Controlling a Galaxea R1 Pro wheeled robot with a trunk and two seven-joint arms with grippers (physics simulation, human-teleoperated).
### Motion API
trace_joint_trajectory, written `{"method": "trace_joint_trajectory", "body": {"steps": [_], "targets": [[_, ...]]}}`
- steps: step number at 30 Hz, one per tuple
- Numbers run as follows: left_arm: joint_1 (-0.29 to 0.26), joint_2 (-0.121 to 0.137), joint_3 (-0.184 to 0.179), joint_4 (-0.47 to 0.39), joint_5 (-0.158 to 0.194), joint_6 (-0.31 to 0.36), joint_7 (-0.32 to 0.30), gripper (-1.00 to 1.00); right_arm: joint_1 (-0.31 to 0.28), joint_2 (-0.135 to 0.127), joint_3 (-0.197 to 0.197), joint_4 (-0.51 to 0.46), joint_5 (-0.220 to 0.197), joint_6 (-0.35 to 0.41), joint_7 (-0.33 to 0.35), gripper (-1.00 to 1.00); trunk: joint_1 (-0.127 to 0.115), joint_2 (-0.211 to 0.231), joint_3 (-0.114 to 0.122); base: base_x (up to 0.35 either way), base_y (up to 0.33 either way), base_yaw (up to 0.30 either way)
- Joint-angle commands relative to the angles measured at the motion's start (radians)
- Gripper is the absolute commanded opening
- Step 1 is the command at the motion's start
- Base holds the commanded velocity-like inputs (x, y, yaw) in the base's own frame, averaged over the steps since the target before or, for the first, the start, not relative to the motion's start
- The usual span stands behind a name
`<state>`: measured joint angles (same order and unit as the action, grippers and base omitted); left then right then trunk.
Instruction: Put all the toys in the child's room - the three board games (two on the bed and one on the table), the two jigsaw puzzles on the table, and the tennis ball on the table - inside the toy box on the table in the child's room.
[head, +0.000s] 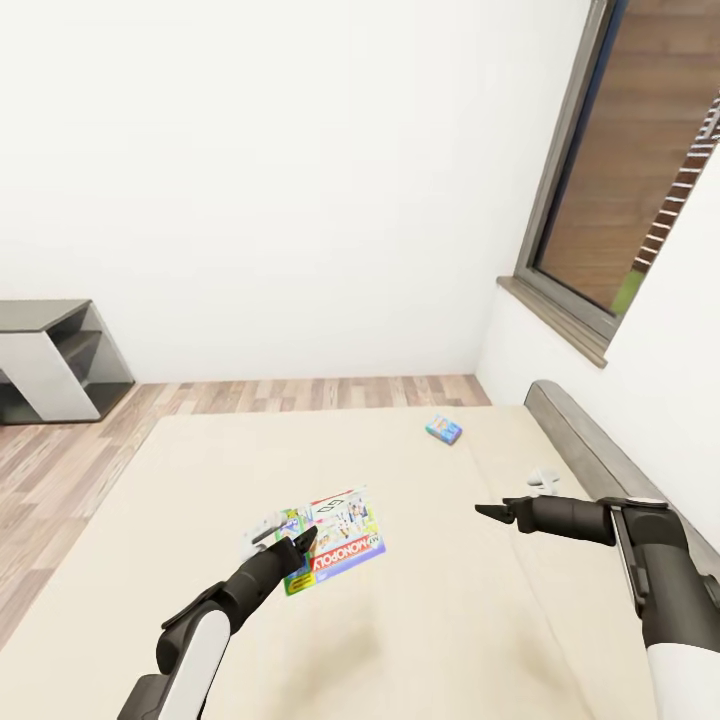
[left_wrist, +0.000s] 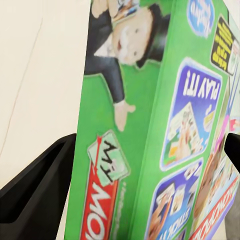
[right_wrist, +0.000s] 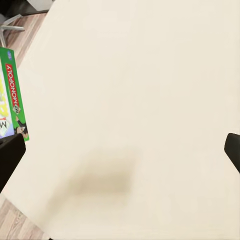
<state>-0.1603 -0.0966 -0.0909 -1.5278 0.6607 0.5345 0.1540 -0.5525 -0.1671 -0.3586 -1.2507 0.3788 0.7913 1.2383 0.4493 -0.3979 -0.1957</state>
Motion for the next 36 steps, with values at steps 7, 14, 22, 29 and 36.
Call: {"method": "trace_joint_trajectory", "body": {"steps": [7,14,22,29,36], "targets": [[-0.001,0.000,0.000,-0.002,0.010,0.004,0.010,-1.00,-0.001,0.000,-0.002,-0.001,0.009,0.006,0.010,1.00,0.001,-0.002,0.009,0.000,0.000,0.000],[-0.001,0.000,0.001,-0.002,0.010,0.004,0.009,-1.00,0.000,-0.001,-0.003,-0.001,0.005,0.006,0.010,1.00,0.001,-0.002,0.017,0.000,0.000,0.000],[0.004,0.000,0.001,-0.004,0.014,0.004,0.006,-1.00,0.005,-0.007,-0.008,0.000,0.000,-0.004,0.012,1.00,0.001,-0.002,0.019,0.000,0.000,0.000],[0.005,0.000,0.003,-0.003,0.013,0.003,0.001,-1.00,0.007,-0.008,-0.009,0.004,0.004,-0.012,0.013,1.00,0.001,-0.002,0.020,0.000,0.000,0.000],[0.007,0.002,0.002,-0.002,0.011,0.002,-0.005,-1.00,0.007,-0.001,-0.007,0.005,0.006,-0.015,0.007,1.00,0.001,-0.002,0.020,0.000,0.000,0.000]]}}
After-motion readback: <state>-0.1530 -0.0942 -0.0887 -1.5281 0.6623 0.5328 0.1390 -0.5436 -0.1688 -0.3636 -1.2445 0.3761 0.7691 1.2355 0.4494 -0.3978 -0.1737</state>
